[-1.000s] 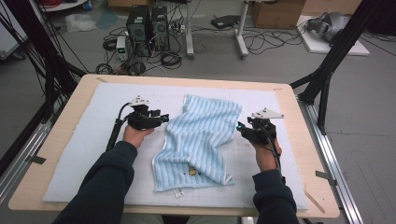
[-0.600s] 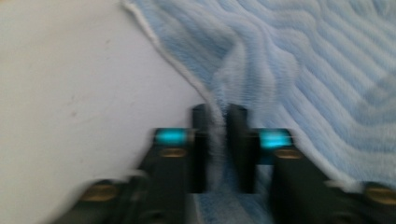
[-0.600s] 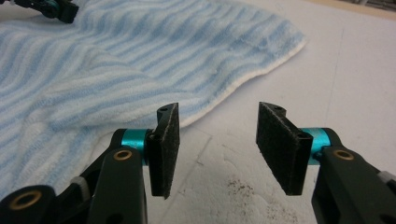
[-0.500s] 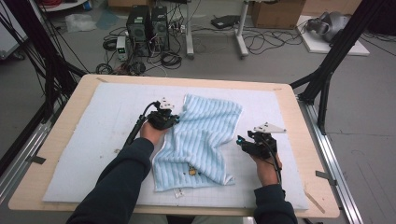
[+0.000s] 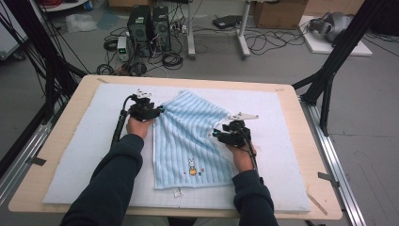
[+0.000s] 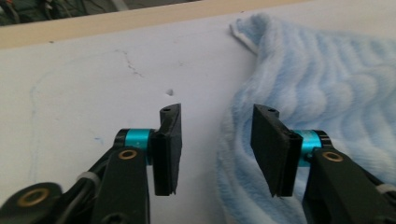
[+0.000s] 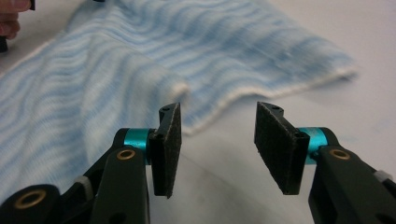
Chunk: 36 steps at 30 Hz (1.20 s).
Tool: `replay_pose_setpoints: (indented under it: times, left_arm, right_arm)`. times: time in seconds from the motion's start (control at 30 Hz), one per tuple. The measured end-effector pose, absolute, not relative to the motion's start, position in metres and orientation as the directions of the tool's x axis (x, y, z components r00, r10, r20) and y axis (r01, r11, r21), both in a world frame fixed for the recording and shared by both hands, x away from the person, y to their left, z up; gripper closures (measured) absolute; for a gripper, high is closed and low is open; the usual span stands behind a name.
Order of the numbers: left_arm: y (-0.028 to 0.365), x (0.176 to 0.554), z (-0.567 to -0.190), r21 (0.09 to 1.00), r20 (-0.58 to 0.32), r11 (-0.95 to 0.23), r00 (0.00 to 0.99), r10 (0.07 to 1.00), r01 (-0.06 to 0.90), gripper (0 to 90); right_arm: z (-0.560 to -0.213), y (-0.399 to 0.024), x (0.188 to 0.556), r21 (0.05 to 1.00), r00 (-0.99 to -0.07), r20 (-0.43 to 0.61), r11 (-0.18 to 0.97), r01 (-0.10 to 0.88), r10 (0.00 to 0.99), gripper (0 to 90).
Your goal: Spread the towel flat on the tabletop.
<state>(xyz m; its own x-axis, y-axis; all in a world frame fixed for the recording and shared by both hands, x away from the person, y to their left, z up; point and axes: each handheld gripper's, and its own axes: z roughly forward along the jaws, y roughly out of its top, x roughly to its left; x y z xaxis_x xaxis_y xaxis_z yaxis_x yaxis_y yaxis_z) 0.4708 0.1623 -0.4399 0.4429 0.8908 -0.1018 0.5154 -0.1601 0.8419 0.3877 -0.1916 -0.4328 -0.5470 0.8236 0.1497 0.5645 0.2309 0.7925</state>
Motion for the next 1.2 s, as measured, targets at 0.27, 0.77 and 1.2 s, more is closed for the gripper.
replay_pose_setpoints:
  times: [0.27, 0.77, 1.2]
  left_arm:
    - [0.174, 0.45, -0.428, 0.878, -0.114, -0.139, 0.484, 0.868, 0.457, 48.3]
    - [0.171, 0.416, -0.434, 0.879, -0.184, -0.121, 0.561, 0.808, 0.462, 47.4]
    - [0.156, 0.399, -0.447, 0.834, -0.18, -0.214, 0.617, 0.766, 0.509, 44.2]
  right_arm:
    - [-0.446, -0.165, 0.412, 0.726, -0.549, 0.074, 0.332, 0.602, 0.832, 55.6]
    - [-0.431, -0.207, 0.454, 0.727, -0.313, -0.156, 0.324, 0.605, 0.937, 85.0]
    - [-0.404, -0.226, 0.403, 0.815, -0.451, -0.016, 0.273, 0.511, 0.892, 58.3]
